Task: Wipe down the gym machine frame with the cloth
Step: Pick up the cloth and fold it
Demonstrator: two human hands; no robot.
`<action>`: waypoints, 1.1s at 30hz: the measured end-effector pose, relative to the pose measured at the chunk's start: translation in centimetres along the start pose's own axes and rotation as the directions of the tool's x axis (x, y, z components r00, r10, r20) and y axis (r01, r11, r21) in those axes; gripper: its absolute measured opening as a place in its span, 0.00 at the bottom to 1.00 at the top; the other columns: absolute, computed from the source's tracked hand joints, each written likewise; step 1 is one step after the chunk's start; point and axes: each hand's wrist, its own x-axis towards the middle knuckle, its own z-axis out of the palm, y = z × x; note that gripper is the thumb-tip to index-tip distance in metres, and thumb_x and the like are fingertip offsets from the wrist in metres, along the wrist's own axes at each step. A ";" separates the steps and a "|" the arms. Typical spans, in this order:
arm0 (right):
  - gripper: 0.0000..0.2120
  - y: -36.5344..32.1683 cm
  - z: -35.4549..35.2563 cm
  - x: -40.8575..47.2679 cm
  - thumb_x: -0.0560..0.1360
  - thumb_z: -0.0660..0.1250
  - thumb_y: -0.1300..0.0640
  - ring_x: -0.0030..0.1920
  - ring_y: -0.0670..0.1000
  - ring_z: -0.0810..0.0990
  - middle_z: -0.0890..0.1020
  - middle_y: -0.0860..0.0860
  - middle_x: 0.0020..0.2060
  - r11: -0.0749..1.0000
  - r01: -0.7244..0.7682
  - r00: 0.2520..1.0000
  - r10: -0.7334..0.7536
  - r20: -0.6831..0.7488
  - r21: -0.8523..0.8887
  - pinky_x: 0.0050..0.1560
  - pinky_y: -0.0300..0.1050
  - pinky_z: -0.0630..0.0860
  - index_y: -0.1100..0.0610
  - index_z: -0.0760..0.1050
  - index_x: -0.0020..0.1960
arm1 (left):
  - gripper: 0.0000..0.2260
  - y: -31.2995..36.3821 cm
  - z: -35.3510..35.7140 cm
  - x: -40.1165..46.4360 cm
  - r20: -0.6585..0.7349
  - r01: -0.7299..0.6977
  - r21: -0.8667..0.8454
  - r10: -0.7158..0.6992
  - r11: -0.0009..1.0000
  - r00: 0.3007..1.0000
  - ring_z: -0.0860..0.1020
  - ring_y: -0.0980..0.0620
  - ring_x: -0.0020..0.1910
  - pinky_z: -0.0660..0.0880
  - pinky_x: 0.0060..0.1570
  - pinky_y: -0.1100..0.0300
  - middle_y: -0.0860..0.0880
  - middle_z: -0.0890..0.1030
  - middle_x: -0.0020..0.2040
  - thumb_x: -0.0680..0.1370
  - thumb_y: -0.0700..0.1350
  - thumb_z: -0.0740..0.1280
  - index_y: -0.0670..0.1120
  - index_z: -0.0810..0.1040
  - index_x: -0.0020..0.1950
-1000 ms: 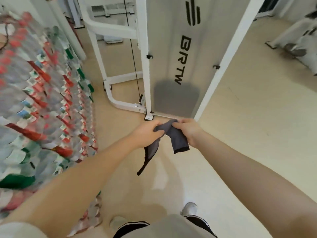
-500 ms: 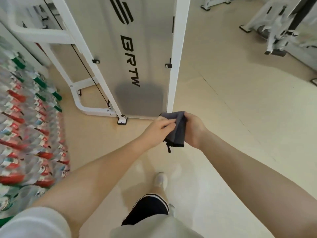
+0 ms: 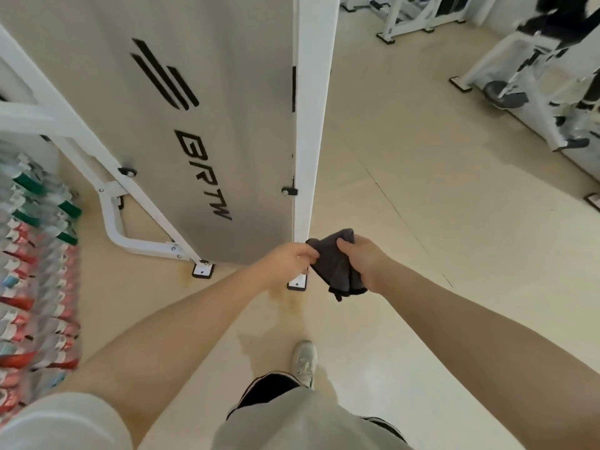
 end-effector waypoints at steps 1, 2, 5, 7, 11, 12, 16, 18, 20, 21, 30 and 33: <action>0.12 -0.6 -0.9 1.4 0.81 0.56 0.56 0.57 0.58 0.76 0.77 0.58 0.56 0.999 0.007 1.000 -0.008 -0.017 -0.037 0.58 0.50 0.73 0.58 0.71 0.61 | 0.12 0.3 -0.5 1.3 0.010 0.018 0.073 -0.019 0.997 1.000 0.78 0.48 0.50 0.73 0.56 0.60 0.44 0.78 0.59 0.80 0.38 0.57 0.42 0.76 0.61; 0.13 -1.1 -1.6 2.9 0.81 0.56 0.55 0.58 0.58 0.75 0.77 0.58 0.58 0.999 0.008 0.999 -0.009 -0.033 -0.052 0.60 0.52 0.72 0.58 0.71 0.62 | 0.13 0.5 -1.0 2.6 0.008 0.045 0.138 -0.046 0.989 0.999 0.77 0.48 0.53 0.72 0.57 0.59 0.46 0.77 0.60 0.80 0.40 0.57 0.43 0.75 0.62; 0.16 -2.1 -3.7 6.6 0.81 0.55 0.55 0.61 0.59 0.73 0.75 0.58 0.61 0.998 -0.040 0.998 0.037 -0.051 -0.054 0.64 0.55 0.69 0.59 0.68 0.66 | 0.14 0.9 -1.7 5.2 -0.060 0.167 0.159 -0.159 0.973 0.985 0.75 0.48 0.57 0.68 0.56 0.62 0.47 0.76 0.62 0.81 0.41 0.56 0.44 0.73 0.64; 0.16 -2.6 -4.8 8.8 0.81 0.55 0.55 0.61 0.59 0.73 0.75 0.59 0.61 0.994 -0.059 0.998 0.058 -0.018 -0.090 0.65 0.55 0.69 0.59 0.68 0.67 | 0.14 1.0 -1.3 6.6 -0.104 0.220 0.089 -0.211 0.971 0.972 0.75 0.48 0.59 0.68 0.57 0.62 0.46 0.75 0.62 0.80 0.41 0.56 0.44 0.73 0.64; 0.15 -4.5 -7.1 13.8 0.81 0.56 0.57 0.60 0.60 0.74 0.76 0.60 0.60 0.972 -0.033 0.994 0.056 0.089 -0.234 0.64 0.56 0.70 0.60 0.69 0.65 | 0.15 0.9 0.1 10.2 -0.135 0.313 0.076 -0.301 0.947 0.944 0.72 0.47 0.62 0.65 0.53 0.66 0.43 0.74 0.63 0.81 0.41 0.56 0.43 0.71 0.66; 0.15 -5.1 -7.7 15.2 0.81 0.56 0.57 0.60 0.60 0.75 0.76 0.60 0.60 0.962 -0.016 0.992 0.051 0.119 -0.273 0.63 0.55 0.70 0.60 0.70 0.65 | 0.15 1.0 0.5 11.2 -0.155 0.335 0.070 -0.322 0.939 0.934 0.72 0.47 0.62 0.66 0.53 0.66 0.43 0.74 0.64 0.81 0.41 0.55 0.43 0.71 0.66; 0.15 -7.7 -10.5 20.7 0.81 0.56 0.58 0.60 0.60 0.74 0.76 0.60 0.60 0.906 0.063 0.971 0.042 0.235 -0.419 0.63 0.53 0.70 0.60 0.69 0.66 | 0.14 1.4 2.8 15.6 -0.277 0.409 -0.150 -0.436 0.900 0.856 0.73 0.45 0.60 0.67 0.49 0.65 0.42 0.74 0.63 0.80 0.39 0.56 0.41 0.73 0.64; 0.15 -8.8 -11.9 23.5 0.81 0.56 0.57 0.60 0.59 0.74 0.76 0.59 0.60 0.879 0.097 0.956 0.049 0.289 -0.468 0.62 0.51 0.70 0.60 0.69 0.66 | 0.14 1.9 4.8 17.8 -0.347 0.432 -0.301 -0.519 0.850 0.781 0.73 0.44 0.60 0.68 0.51 0.63 0.42 0.74 0.63 0.79 0.38 0.57 0.41 0.73 0.63; 0.16 -9.9 -12.9 26.5 0.81 0.55 0.56 0.60 0.58 0.74 0.75 0.58 0.61 0.854 0.139 0.939 0.048 0.341 -0.502 0.59 0.48 0.70 0.60 0.69 0.67 | 0.14 2.3 6.8 20.2 -0.402 0.421 -0.459 -0.606 0.782 0.686 0.74 0.44 0.60 0.69 0.47 0.67 0.41 0.74 0.63 0.79 0.37 0.57 0.40 0.72 0.64; 0.17 -10.2 -13.3 28.0 0.81 0.55 0.55 0.59 0.57 0.74 0.75 0.58 0.61 0.853 0.149 0.930 0.051 0.364 -0.500 0.57 0.46 0.70 0.59 0.68 0.68 | 0.14 2.5 7.6 21.4 -0.413 0.415 -0.507 -0.636 0.755 0.652 0.74 0.43 0.58 0.70 0.45 0.68 0.41 0.74 0.63 0.79 0.37 0.57 0.40 0.72 0.64; 0.14 -4.2 -11.4 40.2 0.82 0.52 0.55 0.54 0.53 0.74 0.76 0.55 0.59 0.737 0.444 0.806 -0.081 0.586 -0.509 0.53 0.43 0.69 0.58 0.68 0.64 | 0.17 -4.2 14.4 31.0 -0.487 0.409 -0.625 -0.742 0.664 0.460 0.74 0.47 0.51 0.66 0.46 0.62 0.48 0.74 0.61 0.79 0.43 0.60 0.46 0.66 0.68; 0.18 1.2 -7.9 46.5 0.82 0.51 0.54 0.61 0.55 0.73 0.74 0.54 0.63 0.754 0.439 0.794 -0.070 0.604 -0.489 0.59 0.47 0.70 0.56 0.64 0.70 | 0.24 -10.7 16.4 35.4 -0.527 0.362 -0.696 -0.784 0.619 0.328 0.72 0.50 0.55 0.66 0.48 0.60 0.48 0.70 0.66 0.78 0.46 0.63 0.45 0.60 0.72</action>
